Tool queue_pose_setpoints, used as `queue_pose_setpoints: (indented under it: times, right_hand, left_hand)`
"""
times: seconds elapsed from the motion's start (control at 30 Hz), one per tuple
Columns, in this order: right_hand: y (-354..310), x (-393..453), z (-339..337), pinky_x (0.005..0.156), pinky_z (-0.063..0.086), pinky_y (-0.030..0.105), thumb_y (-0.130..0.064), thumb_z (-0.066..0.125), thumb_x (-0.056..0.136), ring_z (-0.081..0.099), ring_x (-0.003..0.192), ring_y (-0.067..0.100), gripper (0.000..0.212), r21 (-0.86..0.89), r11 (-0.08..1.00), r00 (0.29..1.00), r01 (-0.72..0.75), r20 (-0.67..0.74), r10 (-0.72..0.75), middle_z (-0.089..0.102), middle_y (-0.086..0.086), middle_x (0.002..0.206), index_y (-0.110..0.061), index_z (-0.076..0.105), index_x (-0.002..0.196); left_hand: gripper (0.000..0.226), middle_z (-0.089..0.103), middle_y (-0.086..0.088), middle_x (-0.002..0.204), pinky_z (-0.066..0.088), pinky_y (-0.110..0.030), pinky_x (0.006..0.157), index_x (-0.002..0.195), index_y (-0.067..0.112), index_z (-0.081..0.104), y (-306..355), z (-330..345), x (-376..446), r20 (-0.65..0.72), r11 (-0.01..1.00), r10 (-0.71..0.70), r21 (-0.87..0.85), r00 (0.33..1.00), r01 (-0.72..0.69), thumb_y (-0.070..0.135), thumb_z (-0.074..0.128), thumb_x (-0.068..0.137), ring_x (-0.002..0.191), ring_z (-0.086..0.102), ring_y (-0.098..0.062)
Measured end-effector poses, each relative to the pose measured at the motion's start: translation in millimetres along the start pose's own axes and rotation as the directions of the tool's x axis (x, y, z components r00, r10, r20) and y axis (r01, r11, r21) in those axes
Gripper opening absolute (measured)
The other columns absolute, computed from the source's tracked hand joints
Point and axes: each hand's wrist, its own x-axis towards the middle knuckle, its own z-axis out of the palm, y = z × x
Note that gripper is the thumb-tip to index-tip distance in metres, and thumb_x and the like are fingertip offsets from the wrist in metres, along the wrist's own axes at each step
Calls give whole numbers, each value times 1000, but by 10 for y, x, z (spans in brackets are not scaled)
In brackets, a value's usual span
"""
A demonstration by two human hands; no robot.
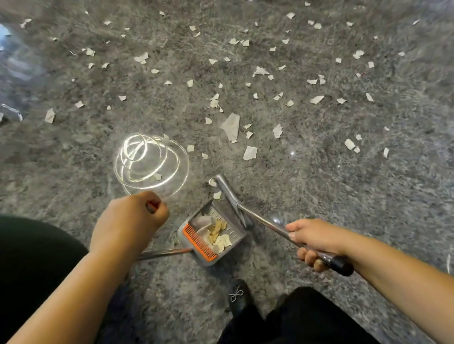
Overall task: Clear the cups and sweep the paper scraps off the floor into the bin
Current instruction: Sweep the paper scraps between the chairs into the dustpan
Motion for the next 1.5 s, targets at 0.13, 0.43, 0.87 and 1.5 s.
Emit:
queue_pose_setpoints:
  times: [0.13,0.43,0.87,1.5]
  right_hand:
    - [-273,160,-13,33,30,11,-17,32,103,32,29,6,34,20,1000,1000,8,-22,-8,38,5,58,-29,39,134]
    - [-1173,657,-163,35,28,10,-15,31,102,34,28,5,35,-175,984,997,45,-60,-57,40,5,61,-26,42,133]
    - [-2005,1307,-3,37,33,14,0,30,96,39,31,11,19,-679,733,999,42,19,-40,43,7,53,-9,45,90]
    - [-1217,619,437,36,31,10,-12,31,102,36,30,5,33,-460,888,980,12,184,82,39,4,55,-27,46,128]
  left_hand:
    - [13,64,2,73,48,-30,68,89,29,71,-188,-110,66,-31,997,-62,-42,998,61,39,63,86,70,59,-20]
    - [16,57,6,74,38,-28,66,94,27,71,-216,-109,410,-68,978,-207,-31,976,206,39,61,89,70,51,-15]
    - [20,57,5,76,38,-27,61,94,29,71,-239,-112,970,-81,950,-310,21,947,313,45,61,89,69,51,-16]
    - [16,63,3,79,48,-30,63,92,31,67,-319,-113,809,-51,961,-278,-31,959,276,43,56,90,71,59,-19]
